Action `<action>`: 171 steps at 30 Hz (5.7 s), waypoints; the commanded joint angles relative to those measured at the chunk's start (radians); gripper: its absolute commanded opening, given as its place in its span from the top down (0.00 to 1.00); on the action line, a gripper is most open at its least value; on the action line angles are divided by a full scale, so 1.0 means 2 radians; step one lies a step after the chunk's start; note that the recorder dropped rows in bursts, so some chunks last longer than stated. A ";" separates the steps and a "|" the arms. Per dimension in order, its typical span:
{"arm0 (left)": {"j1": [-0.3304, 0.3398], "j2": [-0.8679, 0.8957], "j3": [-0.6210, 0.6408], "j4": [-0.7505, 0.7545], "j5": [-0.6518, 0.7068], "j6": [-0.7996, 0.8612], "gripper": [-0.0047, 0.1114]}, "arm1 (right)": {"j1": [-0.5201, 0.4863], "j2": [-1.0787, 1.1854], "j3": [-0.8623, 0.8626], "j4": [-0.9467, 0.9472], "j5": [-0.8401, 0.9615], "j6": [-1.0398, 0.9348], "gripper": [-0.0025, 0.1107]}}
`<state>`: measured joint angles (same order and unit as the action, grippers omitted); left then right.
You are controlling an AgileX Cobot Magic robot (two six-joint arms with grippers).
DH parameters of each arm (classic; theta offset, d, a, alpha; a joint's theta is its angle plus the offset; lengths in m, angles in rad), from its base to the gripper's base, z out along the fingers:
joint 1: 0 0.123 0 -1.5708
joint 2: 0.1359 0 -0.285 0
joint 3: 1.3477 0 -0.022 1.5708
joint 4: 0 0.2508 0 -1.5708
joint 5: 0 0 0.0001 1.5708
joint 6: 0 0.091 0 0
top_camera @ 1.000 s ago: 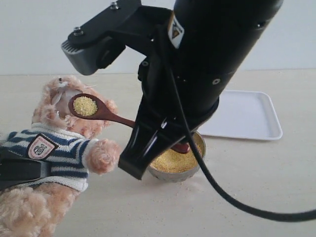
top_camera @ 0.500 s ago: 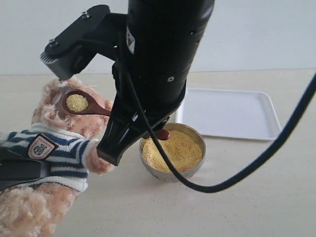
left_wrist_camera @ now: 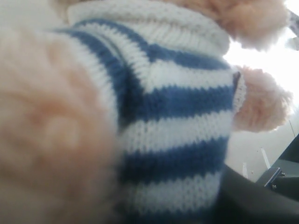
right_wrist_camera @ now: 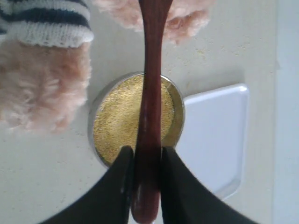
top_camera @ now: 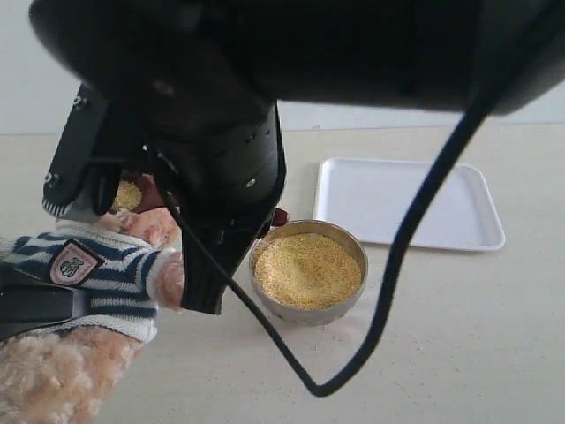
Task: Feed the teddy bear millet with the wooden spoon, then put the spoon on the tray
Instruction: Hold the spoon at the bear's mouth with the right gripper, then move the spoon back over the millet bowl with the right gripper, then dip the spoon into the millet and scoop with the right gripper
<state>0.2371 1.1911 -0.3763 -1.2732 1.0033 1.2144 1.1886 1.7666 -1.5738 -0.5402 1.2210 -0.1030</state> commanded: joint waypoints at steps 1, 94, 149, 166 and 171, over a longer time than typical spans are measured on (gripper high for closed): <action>0.001 0.000 0.001 -0.010 0.007 0.003 0.92 | 0.021 0.019 -0.005 -0.089 0.000 0.011 0.98; 0.001 0.000 0.001 -0.010 0.008 0.003 0.92 | -0.106 -0.080 0.258 -0.105 0.000 0.055 0.98; 0.001 0.000 0.001 -0.010 0.008 0.003 0.92 | -0.098 0.057 0.197 -0.071 -0.007 0.079 0.98; 0.001 0.000 0.001 -0.010 0.008 0.003 0.92 | -0.151 0.012 0.197 0.031 -0.045 0.051 0.98; 0.001 0.000 0.001 -0.010 0.008 0.003 0.92 | -0.171 -0.012 0.197 0.047 -0.046 0.047 0.98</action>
<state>0.2371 1.1911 -0.3763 -1.2732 1.0010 1.2144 0.8679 1.7811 -1.1751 -0.4613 1.1294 0.0000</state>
